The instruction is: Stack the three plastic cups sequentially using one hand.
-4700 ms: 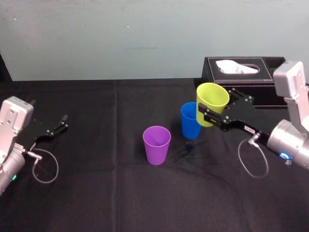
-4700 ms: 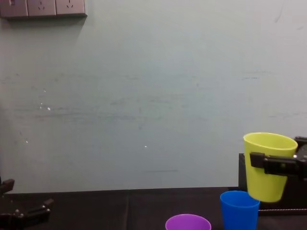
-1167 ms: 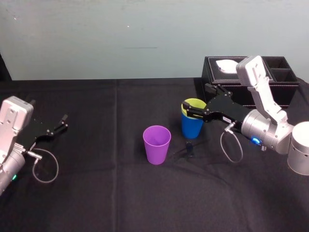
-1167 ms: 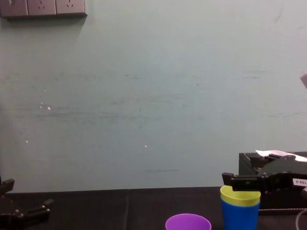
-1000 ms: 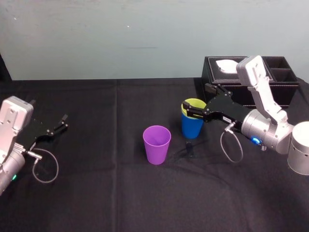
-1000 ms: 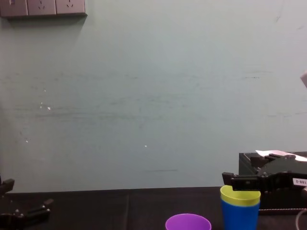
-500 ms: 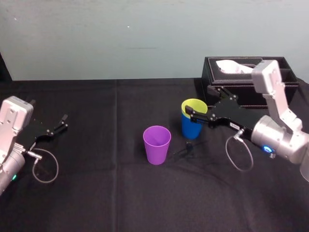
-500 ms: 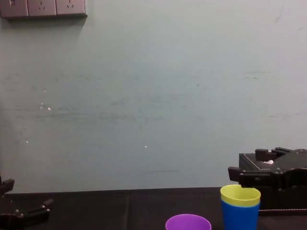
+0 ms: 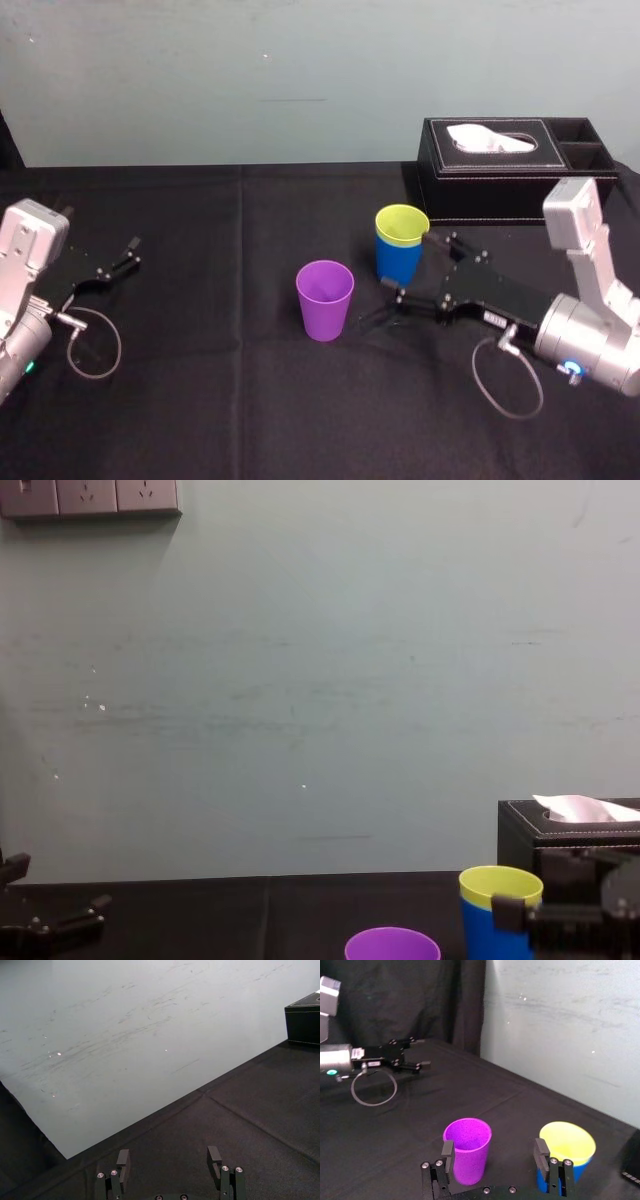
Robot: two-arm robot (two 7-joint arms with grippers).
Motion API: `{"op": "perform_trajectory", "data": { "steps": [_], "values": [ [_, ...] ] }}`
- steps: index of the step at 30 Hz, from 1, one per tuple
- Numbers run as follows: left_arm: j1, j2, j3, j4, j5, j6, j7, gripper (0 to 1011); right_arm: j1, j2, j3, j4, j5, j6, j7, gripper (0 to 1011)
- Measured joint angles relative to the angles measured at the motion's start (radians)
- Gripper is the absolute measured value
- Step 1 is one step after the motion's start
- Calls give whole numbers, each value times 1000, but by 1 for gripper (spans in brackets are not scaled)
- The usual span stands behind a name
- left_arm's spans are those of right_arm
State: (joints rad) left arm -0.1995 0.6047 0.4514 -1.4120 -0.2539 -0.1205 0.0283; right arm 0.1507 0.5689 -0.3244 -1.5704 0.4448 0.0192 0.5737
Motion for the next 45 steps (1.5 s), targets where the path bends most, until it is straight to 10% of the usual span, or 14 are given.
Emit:
{"op": "perform_trajectory", "data": {
  "steps": [45],
  "values": [
    [0,0,0,0,0,0,0,1010,99,-99,-144,201,-94,-16,4,1004]
  ]
}}
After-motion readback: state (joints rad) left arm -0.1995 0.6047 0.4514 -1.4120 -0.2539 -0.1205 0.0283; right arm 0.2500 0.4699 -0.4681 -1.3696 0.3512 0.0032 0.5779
